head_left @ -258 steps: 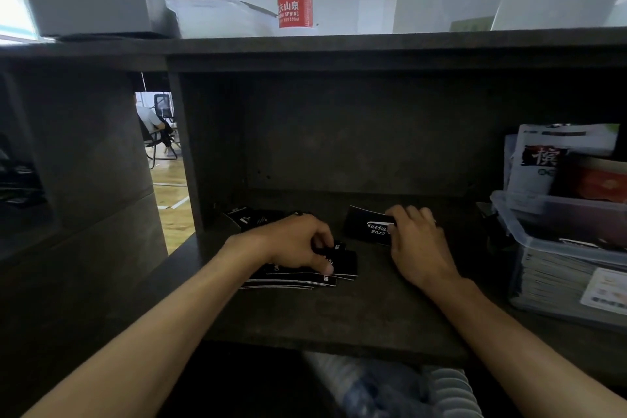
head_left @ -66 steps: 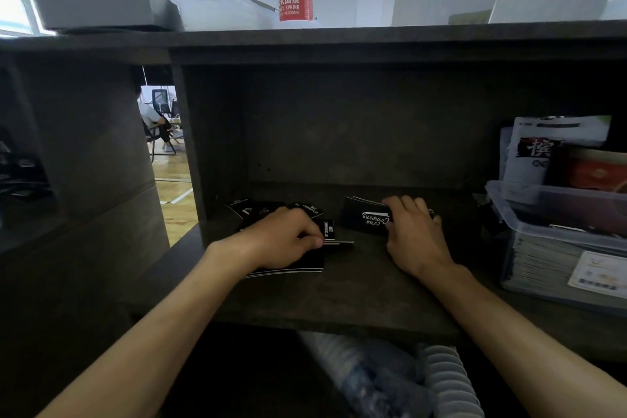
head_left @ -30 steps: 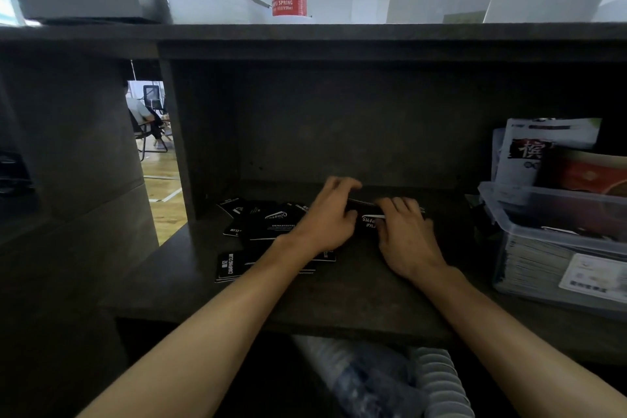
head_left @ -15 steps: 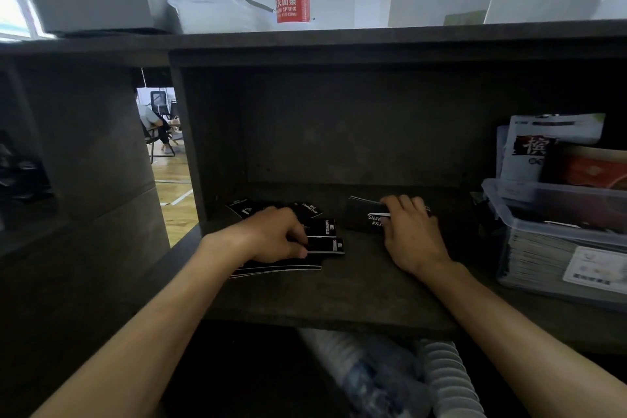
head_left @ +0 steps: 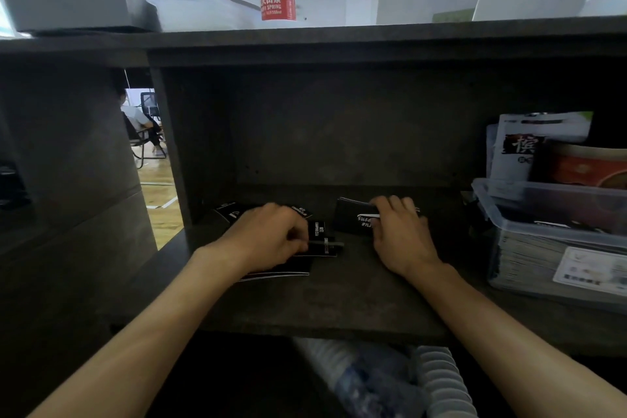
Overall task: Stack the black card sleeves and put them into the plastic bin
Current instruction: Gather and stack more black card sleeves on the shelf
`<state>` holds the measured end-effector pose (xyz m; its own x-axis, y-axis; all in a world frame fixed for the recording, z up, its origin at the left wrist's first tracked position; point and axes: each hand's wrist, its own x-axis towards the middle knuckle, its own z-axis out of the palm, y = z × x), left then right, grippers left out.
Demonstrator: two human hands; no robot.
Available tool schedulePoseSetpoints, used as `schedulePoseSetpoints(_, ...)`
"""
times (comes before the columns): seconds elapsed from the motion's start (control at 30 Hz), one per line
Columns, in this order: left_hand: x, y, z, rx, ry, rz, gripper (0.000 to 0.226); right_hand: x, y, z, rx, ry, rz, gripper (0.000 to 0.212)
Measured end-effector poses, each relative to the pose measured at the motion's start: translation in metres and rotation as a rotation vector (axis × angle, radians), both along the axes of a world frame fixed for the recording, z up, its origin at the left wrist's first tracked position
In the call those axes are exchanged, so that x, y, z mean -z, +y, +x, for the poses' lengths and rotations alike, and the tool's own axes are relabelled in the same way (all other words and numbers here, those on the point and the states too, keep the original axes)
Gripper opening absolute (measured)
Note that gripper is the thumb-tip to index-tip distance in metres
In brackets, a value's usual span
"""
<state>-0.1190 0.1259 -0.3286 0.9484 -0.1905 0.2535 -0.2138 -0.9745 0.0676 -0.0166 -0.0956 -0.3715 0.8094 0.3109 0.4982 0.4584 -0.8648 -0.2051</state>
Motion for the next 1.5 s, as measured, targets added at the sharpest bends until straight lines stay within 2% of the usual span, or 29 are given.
schedulePoseSetpoints(0.13, -0.01, -0.007, 0.021, 0.025, -0.279, 0.043, 0.01, 0.0, 0.0, 0.001, -0.001, 0.001, 0.007, 0.039)
schedulePoseSetpoints(0.2, -0.008, -0.016, 0.037, 0.024, -0.267, 0.073, 0.012, 0.0, 0.0, 0.001, -0.012, 0.002, 0.039, 0.035)
schedulePoseSetpoints(0.3, 0.0, -0.03, 0.06, -0.022, -0.256, -0.024, 0.016, -0.001, 0.001, 0.0, -0.015, 0.01, 0.07, 0.035)
schedulePoseSetpoints(0.4, 0.01, -0.045, 0.076, -0.047, -0.254, -0.225, 0.046, 0.0, 0.002, -0.001, -0.006, -0.005, 0.045, 0.035)
schedulePoseSetpoints(0.5, 0.017, -0.064, 0.085, 0.071, -0.107, -0.384, 0.064, -0.001, 0.002, -0.001, -0.023, 0.0, -0.023, 0.036)
schedulePoseSetpoints(0.57, 0.019, -0.072, 0.085, 0.14, -0.037, -0.486, 0.067, -0.001, 0.0, -0.002, -0.035, 0.026, -0.034, 0.039)
schedulePoseSetpoints(0.63, 0.016, -0.066, 0.076, 0.12, -0.089, -0.534, 0.058, -0.001, -0.002, -0.003, -0.042, 0.031, -0.027, 0.042)
schedulePoseSetpoints(0.7, 0.011, -0.045, 0.061, 0.057, -0.161, -0.416, 0.036, -0.002, -0.003, -0.003, -0.042, 0.032, -0.02, 0.043)
schedulePoseSetpoints(0.77, 0.007, -0.012, 0.042, -0.001, -0.039, -0.273, 0.027, -0.003, -0.001, -0.004, -0.03, 0.033, -0.022, 0.044)
schedulePoseSetpoints(0.87, 0.005, 0.028, 0.016, -0.129, 0.197, -0.165, 0.043, -0.002, 0.0, -0.005, -0.011, 0.012, -0.044, 0.043)
schedulePoseSetpoints(0.97, 0.005, 0.037, 0.009, -0.125, 0.257, -0.17, 0.042, -0.003, 0.0, -0.006, -0.001, 0.002, -0.043, 0.042)
schedulePoseSetpoints(1.13, 0.009, 0.033, 0.008, -0.021, 0.13, -0.128, 0.021, -0.005, -0.001, -0.01, -0.007, 0.005, -0.032, 0.039)
schedulePoseSetpoints(1.23, 0.005, 0.027, 0.008, 0.025, -0.086, -0.144, 0.015, -0.004, -0.002, -0.008, -0.009, 0.016, -0.016, 0.039)
schedulePoseSetpoints(1.37, 0.0, 0.002, 0.029, -0.024, -0.317, -0.028, 0.015, -0.006, -0.001, -0.005, -0.016, 0.05, 0.063, 0.035)
schedulePoseSetpoints(1.5, 0.005, -0.027, 0.056, -0.056, -0.369, 0.083, 0.013, -0.008, 0.0, -0.007, -0.028, 0.068, 0.137, 0.052)
